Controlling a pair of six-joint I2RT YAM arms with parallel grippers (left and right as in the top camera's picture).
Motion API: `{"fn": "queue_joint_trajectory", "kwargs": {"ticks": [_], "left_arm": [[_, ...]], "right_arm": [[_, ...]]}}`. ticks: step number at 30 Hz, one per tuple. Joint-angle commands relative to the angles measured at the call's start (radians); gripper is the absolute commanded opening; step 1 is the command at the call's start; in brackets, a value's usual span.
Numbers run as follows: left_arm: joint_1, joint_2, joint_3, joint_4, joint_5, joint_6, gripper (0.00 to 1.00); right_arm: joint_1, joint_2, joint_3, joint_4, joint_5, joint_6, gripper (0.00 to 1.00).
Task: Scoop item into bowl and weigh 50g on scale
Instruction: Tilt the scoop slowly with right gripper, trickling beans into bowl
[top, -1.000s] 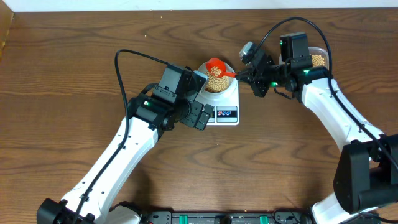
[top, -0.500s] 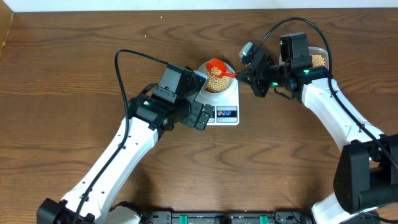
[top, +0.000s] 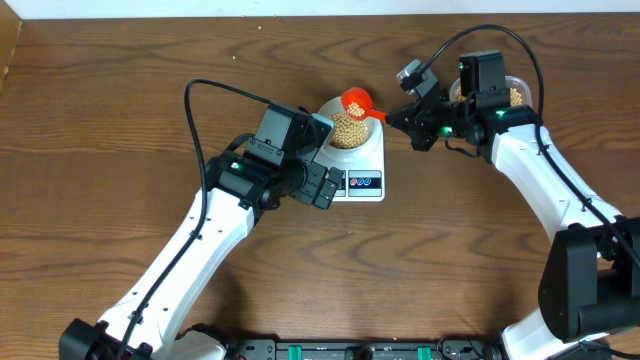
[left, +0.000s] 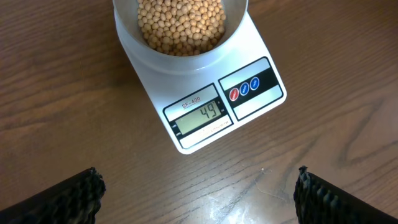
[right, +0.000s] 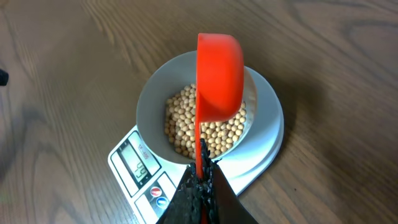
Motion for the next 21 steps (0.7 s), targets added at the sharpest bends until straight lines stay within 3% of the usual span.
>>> {"fn": "queue_joint_trajectory", "kwargs": {"ticks": [1,21], "left_arm": [[0.005,0.008,-0.002,-0.003,0.009,0.007,1.0],[0.005,0.008,-0.002,-0.003,0.009,0.007,1.0]], "right_arm": [[-0.003,-0.029,0.008,0.01,-0.019,0.043,0.01],[-0.004,-0.029,0.008,0.01,-0.04,0.042,0.01]]}}
